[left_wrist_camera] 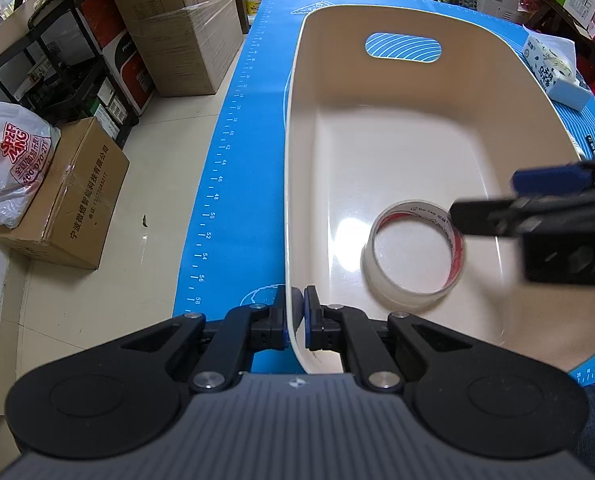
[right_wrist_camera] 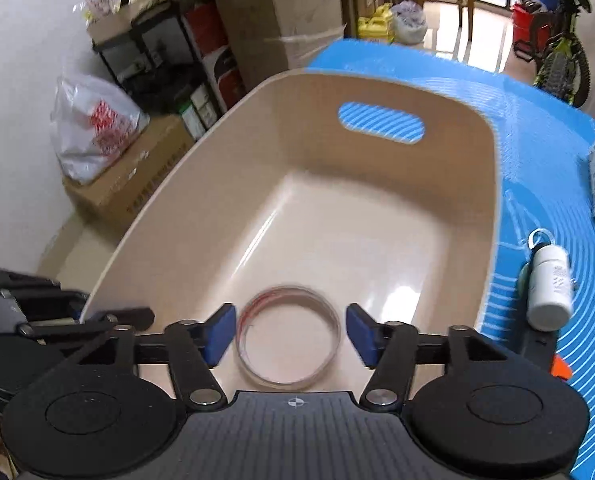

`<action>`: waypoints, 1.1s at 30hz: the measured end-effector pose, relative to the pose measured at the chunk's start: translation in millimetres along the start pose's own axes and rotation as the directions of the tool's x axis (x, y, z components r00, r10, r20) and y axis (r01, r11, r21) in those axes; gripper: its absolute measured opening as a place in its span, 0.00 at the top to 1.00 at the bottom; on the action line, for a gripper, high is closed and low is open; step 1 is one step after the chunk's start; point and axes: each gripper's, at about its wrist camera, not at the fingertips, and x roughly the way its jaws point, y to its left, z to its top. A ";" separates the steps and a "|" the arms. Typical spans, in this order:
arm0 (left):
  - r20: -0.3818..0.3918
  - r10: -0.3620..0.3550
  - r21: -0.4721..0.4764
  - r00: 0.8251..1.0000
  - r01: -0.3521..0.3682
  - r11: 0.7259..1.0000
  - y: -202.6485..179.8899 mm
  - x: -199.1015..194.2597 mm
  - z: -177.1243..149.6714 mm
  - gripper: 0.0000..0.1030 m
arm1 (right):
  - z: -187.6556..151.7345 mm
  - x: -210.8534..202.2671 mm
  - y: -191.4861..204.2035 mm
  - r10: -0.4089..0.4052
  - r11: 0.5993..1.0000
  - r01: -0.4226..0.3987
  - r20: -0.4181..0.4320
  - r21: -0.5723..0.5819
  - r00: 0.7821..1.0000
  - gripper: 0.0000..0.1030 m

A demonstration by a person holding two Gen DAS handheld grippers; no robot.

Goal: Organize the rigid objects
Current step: 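Carry the tape roll into the bin and open the right gripper, then move the right gripper to the white pill bottle and grasp it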

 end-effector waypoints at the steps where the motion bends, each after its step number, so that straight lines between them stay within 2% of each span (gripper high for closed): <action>1: 0.000 0.001 0.000 1.000 -0.001 1.000 -0.1 0.1 -0.1 0.92 | 1.9 -4.2 -3.0 0.004 1.000 -0.004 0.012 0.009 1.000 0.29; 4: 0.000 0.001 0.000 1.000 -0.001 1.000 0.3 0.1 -0.1 0.92 | 6.7 -17.2 -12.2 0.009 1.000 -0.010 0.047 0.029 0.999 0.24; 8: 0.000 0.002 0.001 1.000 -0.002 1.000 0.4 0.1 -0.2 0.92 | 10.8 -35.0 -25.4 -0.028 0.999 0.025 0.095 0.039 0.995 0.12; 10: 0.000 0.002 0.001 1.000 -0.002 1.000 0.4 0.2 -0.4 0.92 | 11.6 -43.2 -33.6 -0.047 0.997 0.041 0.115 0.058 0.992 0.10; 19: -0.004 0.002 0.000 1.000 -0.002 1.000 1.5 -0.9 -0.3 0.92 | 11.8 -63.7 -89.5 -0.111 0.980 0.078 0.177 0.186 0.978 0.04; 23: -0.004 0.003 0.000 1.000 -0.003 1.000 0.5 -0.9 0.0 0.92 | 8.3 -64.4 -112.1 -0.188 0.968 0.149 0.188 0.203 0.964 0.03; 33: -0.004 0.005 0.002 1.000 -0.005 1.000 0.0 -1.1 -0.7 0.92 | -5.8 -29.9 -152.8 -0.338 0.934 0.314 0.132 0.171 0.932 0.03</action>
